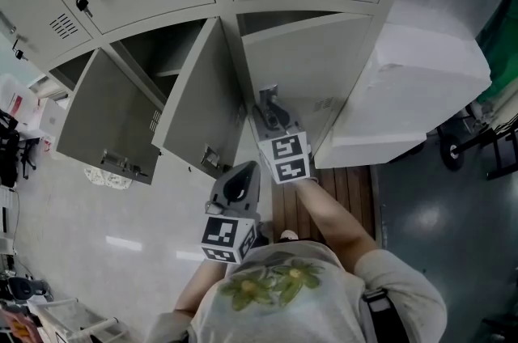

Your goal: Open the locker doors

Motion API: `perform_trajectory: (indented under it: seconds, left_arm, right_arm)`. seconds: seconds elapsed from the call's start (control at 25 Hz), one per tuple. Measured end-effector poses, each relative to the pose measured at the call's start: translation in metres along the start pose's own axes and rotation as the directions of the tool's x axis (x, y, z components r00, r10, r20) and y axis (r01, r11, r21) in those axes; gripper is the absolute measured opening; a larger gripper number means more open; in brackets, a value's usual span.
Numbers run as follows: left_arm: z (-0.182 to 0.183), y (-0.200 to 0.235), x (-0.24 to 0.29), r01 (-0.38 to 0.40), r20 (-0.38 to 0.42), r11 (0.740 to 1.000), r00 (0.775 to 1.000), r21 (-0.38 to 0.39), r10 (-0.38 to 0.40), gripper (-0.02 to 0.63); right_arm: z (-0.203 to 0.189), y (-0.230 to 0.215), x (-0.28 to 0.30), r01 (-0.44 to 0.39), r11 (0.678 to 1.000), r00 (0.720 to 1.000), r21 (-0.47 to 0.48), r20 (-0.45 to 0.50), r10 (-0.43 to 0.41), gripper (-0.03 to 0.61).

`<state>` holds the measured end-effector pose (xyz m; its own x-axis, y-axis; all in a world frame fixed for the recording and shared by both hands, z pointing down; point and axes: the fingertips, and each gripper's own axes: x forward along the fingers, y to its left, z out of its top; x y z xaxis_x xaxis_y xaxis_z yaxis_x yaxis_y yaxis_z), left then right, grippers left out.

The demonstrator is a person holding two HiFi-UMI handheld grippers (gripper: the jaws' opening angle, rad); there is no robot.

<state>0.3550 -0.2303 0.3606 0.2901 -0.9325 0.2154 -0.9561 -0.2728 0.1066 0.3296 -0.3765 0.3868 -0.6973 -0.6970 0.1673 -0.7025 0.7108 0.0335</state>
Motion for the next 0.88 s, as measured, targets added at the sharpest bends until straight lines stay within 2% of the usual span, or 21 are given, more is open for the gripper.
perform_trajectory:
  seconds: [0.36, 0.88]
  left_arm:
    - [-0.003, -0.007, -0.007, 0.011, -0.004, 1.0, 1.0, 0.003, -0.011, 0.028]
    - [-0.005, -0.017, -0.001, 0.043, -0.008, 0.999, 0.999, 0.011, -0.043, 0.028]
  right_arm:
    - [-0.002, 0.002, -0.011, 0.013, 1.0, 1.0, 0.008, 0.0, -0.013, 0.121]
    - [-0.005, 0.005, -0.032, -0.056, 0.998, 0.998, 0.001, -0.002, 0.056, 0.121]
